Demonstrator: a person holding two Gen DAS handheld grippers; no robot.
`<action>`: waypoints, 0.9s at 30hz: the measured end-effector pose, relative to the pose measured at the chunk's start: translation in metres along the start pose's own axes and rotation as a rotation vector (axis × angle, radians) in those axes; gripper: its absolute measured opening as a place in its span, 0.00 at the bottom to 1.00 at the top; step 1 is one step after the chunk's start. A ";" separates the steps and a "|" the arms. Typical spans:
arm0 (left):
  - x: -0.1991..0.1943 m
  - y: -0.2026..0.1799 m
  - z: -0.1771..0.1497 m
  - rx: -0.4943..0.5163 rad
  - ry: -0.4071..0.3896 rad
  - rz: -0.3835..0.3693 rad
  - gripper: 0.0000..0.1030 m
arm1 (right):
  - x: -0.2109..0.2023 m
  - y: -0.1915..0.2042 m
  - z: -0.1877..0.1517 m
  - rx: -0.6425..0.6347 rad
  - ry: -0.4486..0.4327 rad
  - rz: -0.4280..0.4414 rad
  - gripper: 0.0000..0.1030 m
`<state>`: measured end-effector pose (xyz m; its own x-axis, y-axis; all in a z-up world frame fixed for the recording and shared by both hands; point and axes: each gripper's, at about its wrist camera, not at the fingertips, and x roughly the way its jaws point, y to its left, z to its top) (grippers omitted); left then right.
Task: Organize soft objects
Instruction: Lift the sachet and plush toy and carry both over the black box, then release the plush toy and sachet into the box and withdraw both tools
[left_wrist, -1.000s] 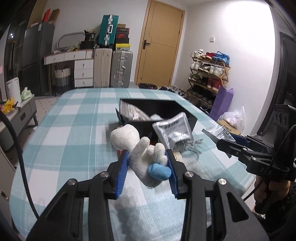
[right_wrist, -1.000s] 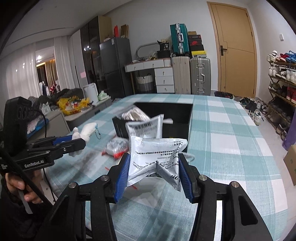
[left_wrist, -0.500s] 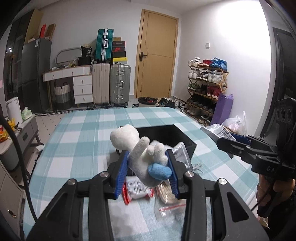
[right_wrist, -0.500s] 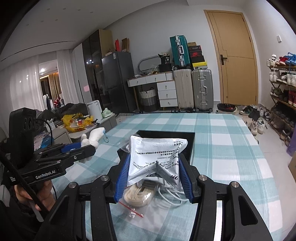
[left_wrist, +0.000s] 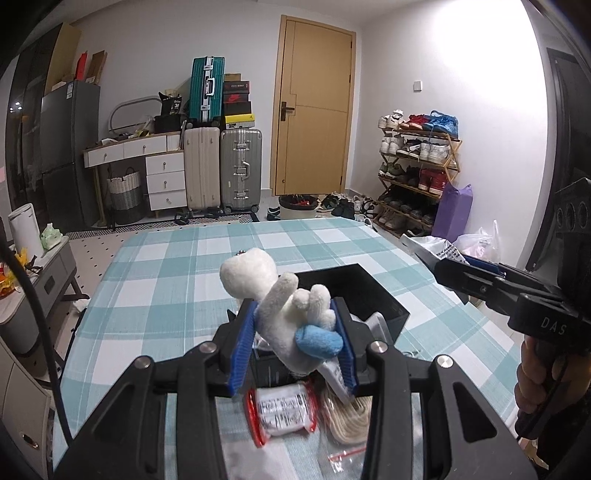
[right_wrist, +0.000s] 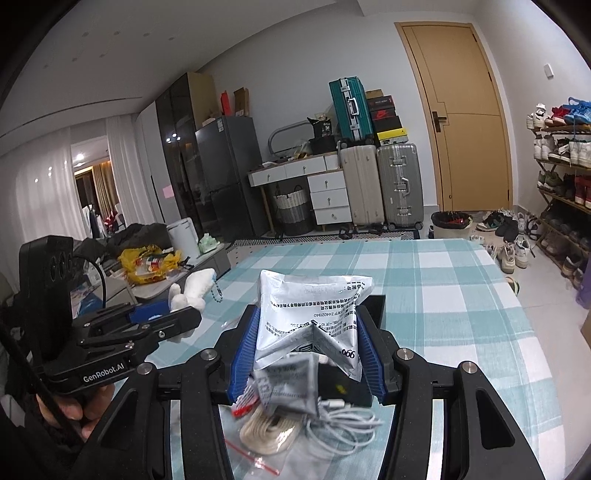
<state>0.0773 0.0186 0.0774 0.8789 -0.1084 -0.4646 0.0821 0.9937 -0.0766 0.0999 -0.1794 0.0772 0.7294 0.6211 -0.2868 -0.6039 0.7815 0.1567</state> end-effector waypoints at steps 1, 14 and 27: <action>0.004 0.000 0.002 0.002 0.004 -0.004 0.38 | 0.003 -0.002 0.001 0.001 0.005 -0.007 0.49; 0.046 -0.008 0.006 0.037 0.073 -0.008 0.38 | 0.049 -0.017 0.000 -0.003 0.077 -0.030 0.49; 0.074 -0.005 0.007 0.040 0.120 -0.010 0.38 | 0.091 -0.022 -0.006 -0.040 0.151 -0.050 0.50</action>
<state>0.1450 0.0055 0.0494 0.8154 -0.1189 -0.5666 0.1116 0.9926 -0.0478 0.1775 -0.1402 0.0416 0.7040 0.5631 -0.4329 -0.5824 0.8065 0.1021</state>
